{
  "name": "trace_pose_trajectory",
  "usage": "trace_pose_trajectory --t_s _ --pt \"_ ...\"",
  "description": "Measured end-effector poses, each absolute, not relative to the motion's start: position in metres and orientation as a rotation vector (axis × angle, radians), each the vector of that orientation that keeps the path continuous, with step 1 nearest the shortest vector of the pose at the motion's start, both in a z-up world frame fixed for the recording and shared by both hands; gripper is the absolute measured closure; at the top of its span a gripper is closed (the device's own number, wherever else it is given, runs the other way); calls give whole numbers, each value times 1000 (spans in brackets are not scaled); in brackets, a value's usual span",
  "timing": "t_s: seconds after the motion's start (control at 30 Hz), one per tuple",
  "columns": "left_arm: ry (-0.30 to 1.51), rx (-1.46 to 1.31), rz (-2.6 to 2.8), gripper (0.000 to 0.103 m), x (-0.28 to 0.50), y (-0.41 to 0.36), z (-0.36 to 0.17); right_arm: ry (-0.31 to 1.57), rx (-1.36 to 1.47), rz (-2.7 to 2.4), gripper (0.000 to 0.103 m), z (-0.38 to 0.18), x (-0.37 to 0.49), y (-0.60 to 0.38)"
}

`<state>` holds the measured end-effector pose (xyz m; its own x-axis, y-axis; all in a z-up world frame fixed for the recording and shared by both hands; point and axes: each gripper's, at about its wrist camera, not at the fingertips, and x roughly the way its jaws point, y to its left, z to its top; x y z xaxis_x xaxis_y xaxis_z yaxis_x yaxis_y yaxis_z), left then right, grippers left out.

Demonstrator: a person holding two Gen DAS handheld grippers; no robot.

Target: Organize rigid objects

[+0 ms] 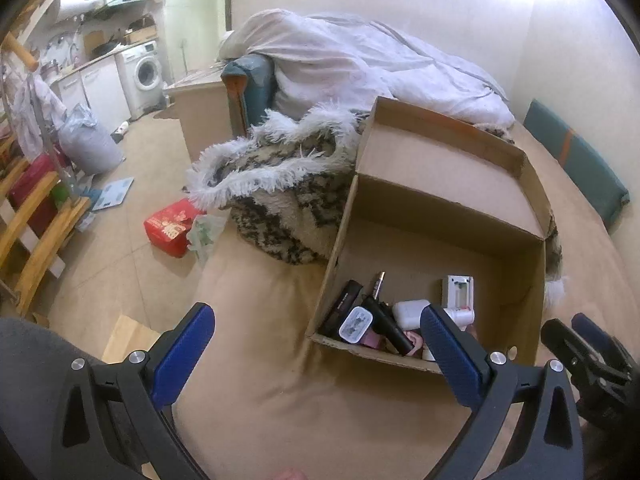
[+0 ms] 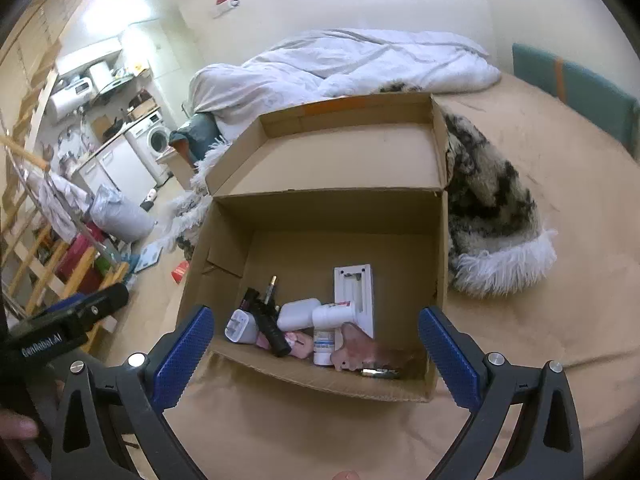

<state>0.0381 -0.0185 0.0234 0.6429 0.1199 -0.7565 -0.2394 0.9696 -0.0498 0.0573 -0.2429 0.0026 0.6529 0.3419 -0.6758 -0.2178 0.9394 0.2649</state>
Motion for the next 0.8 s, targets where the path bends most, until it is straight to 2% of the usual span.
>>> trace_pose_trajectory --t_s 0.8 --pt "857 -148 200 1 36 -17 26 765 118 321 0 7 53 -237"
